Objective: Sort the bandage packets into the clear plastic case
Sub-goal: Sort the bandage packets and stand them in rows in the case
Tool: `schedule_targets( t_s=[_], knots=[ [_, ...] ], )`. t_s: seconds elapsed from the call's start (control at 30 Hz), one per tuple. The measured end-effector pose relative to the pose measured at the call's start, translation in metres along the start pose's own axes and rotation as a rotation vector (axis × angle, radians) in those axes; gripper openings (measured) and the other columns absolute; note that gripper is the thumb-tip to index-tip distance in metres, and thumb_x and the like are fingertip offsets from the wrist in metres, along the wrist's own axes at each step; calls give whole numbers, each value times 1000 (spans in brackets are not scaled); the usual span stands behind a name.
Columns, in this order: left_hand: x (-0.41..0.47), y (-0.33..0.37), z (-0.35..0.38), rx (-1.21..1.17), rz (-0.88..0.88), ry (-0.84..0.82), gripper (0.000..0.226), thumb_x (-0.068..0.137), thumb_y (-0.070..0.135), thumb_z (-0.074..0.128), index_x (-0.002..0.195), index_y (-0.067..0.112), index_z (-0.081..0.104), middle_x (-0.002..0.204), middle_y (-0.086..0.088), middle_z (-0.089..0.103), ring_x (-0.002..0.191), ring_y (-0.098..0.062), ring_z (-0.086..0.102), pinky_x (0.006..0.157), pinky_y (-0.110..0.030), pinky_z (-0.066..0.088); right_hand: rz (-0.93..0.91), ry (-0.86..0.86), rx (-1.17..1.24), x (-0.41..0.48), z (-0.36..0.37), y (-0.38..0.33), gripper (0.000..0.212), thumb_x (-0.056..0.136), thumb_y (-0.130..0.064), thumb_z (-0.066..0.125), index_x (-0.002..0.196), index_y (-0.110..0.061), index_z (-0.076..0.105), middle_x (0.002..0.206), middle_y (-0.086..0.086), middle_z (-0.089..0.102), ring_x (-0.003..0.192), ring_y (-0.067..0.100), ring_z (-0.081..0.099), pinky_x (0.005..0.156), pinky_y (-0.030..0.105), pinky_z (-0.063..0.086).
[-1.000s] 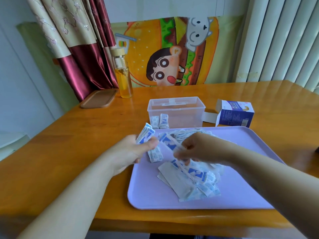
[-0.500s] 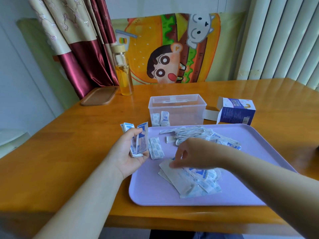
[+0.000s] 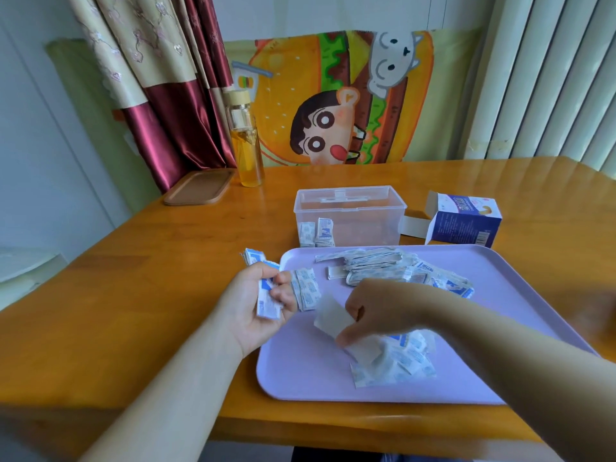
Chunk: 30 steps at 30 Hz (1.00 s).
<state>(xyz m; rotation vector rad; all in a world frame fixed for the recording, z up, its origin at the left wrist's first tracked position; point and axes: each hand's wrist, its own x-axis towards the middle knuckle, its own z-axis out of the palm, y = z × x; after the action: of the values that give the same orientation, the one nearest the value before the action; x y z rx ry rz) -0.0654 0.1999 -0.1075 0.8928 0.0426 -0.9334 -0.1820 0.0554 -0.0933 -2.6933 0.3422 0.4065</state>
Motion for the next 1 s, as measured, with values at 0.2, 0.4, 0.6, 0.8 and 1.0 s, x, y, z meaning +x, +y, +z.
schedule_targets(
  t_s=[0.2,0.4,0.6,0.8,1.0],
  knots=[
    [3,-12,3,332,16,-22,29,80,23,66,106,17,56,65,4,51,34,-2,28,36,-13,24,-44,187,709,10,-7,27,79,56,-66,75,91,4,64,70,9,54,63,18,44,64,31,36],
    [-1,-35,16,597,73,-91,6,85,19,66,90,16,64,61,5,47,39,-2,34,40,-15,25,-104,190,1132,20,1,21,31,86,-23,68,78,7,63,70,22,64,59,14,52,61,30,55],
    [8,-30,12,665,204,-8,14,89,15,62,103,12,66,79,-1,64,53,-9,41,39,-16,29,-56,277,1128,24,1,19,32,79,-27,71,101,-4,68,82,25,52,64,26,38,56,33,29],
    [10,-27,8,696,236,0,21,87,28,65,102,12,67,85,-8,61,56,-12,37,40,-17,30,-15,307,1241,31,5,27,41,60,-27,83,95,-8,73,109,39,56,82,27,42,66,37,30],
    [15,-27,2,765,345,27,18,85,21,67,103,15,67,77,3,68,55,-8,50,44,-14,35,-22,237,1230,31,3,26,10,83,-12,69,91,-8,72,89,18,56,65,19,38,59,27,28]
  ],
)
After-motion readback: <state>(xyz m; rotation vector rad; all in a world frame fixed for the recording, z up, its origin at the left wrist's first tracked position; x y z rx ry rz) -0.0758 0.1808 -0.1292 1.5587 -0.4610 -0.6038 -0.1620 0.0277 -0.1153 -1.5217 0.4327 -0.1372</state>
